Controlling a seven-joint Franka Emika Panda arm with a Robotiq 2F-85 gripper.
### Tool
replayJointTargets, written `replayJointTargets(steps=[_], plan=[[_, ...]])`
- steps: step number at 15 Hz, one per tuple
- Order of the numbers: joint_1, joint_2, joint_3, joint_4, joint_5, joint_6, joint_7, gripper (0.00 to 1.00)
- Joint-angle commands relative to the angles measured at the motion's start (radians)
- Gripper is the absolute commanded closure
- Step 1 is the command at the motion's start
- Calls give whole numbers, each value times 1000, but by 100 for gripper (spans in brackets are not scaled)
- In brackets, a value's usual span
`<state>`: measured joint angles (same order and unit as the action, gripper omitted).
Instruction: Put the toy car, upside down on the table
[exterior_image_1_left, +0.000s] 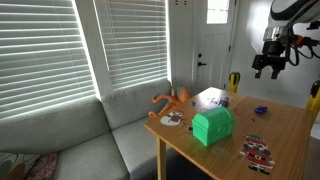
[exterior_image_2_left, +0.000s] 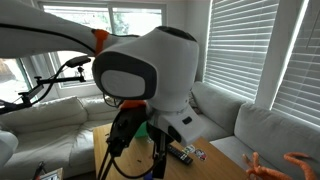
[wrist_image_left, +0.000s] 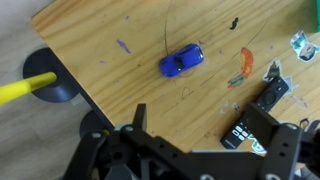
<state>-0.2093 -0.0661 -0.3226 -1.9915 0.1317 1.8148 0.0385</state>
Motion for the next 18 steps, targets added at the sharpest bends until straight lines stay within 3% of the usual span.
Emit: replayJointTargets(steps=[1,5,6,12,18], plan=[[-41,118,5,107,43,-109,114,0],[-60,185,7,153,77,-176,271,0],[-55,137,14,96,34,-121,204,0],[-55,151,16,100,35,-123,210,0],[-90,206,4,66,264,-103,308,0]])
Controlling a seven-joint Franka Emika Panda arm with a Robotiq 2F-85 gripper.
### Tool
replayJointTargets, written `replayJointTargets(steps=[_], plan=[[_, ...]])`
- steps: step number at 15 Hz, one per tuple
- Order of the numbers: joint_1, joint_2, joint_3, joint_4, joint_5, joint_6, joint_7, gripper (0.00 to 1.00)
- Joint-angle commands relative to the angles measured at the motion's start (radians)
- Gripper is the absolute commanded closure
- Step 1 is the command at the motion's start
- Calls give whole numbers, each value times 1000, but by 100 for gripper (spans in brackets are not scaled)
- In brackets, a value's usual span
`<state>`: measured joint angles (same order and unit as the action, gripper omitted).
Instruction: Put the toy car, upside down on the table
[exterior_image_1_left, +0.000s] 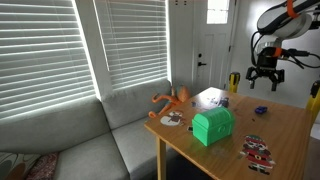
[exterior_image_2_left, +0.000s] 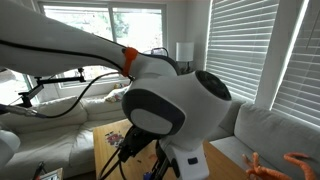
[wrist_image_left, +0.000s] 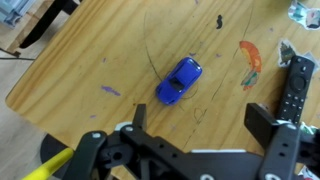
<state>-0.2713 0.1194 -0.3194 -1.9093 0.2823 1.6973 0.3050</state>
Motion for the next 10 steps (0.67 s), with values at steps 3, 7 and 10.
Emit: replayJointTargets(steps=[3,7,10], plan=[[-51,53,-4,-27,225,14,72,0],[-68,92,-12,-35,266,-13,140,0],[-76,110,-18,-36,247,-41,183,0]])
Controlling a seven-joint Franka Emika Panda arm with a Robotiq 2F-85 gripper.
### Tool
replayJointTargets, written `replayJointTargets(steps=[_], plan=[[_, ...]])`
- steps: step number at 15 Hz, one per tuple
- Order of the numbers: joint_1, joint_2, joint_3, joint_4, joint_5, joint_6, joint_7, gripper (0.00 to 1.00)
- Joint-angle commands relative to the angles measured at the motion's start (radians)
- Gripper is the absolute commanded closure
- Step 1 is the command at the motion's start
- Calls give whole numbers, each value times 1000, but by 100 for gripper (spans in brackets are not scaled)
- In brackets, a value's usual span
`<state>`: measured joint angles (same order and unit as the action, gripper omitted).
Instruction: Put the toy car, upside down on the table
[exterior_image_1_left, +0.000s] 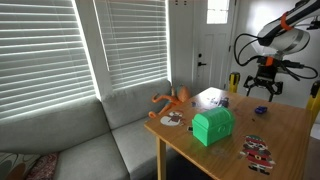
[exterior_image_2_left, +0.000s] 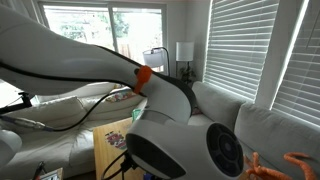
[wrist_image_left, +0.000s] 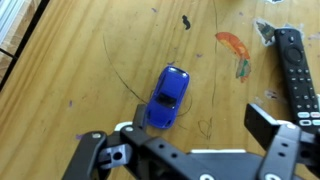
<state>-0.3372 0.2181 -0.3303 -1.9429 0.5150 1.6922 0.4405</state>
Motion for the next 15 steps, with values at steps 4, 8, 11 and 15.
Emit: replayJointTargets(steps=[4,8,11,15], plan=[[-18,37,-15,-1,19,-71,86,0],[-27,58,-24,-2,21,-78,113,0],[-30,70,-28,-1,27,-67,121,0],[-32,81,-26,2,36,-66,130,0]])
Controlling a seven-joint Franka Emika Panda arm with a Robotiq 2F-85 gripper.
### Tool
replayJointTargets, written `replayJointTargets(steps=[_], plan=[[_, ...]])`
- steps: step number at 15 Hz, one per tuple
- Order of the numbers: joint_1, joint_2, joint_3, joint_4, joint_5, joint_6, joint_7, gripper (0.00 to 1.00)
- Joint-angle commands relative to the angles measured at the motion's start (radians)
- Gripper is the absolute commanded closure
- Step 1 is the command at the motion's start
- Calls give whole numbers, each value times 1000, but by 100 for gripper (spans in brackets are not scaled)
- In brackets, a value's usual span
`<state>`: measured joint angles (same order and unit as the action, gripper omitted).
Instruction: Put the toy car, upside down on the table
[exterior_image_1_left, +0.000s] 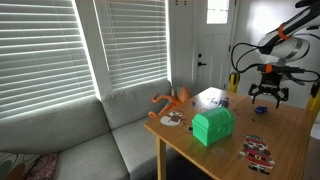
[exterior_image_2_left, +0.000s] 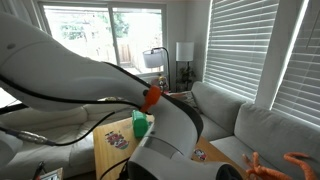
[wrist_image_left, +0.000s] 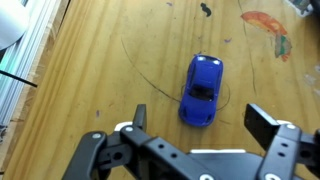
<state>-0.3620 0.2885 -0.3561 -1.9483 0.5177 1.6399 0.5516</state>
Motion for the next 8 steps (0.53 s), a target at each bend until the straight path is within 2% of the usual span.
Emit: replayJointTargets(steps=[1,3,6,7,8], plan=[[-7,10,0,5,34,-12,22,0],[-8,12,0,6,38,-13,23,7],[-8,18,0,8,42,-14,24,24],[-8,18,0,8,41,-15,24,39],[-7,19,0,8,41,-14,26,47]])
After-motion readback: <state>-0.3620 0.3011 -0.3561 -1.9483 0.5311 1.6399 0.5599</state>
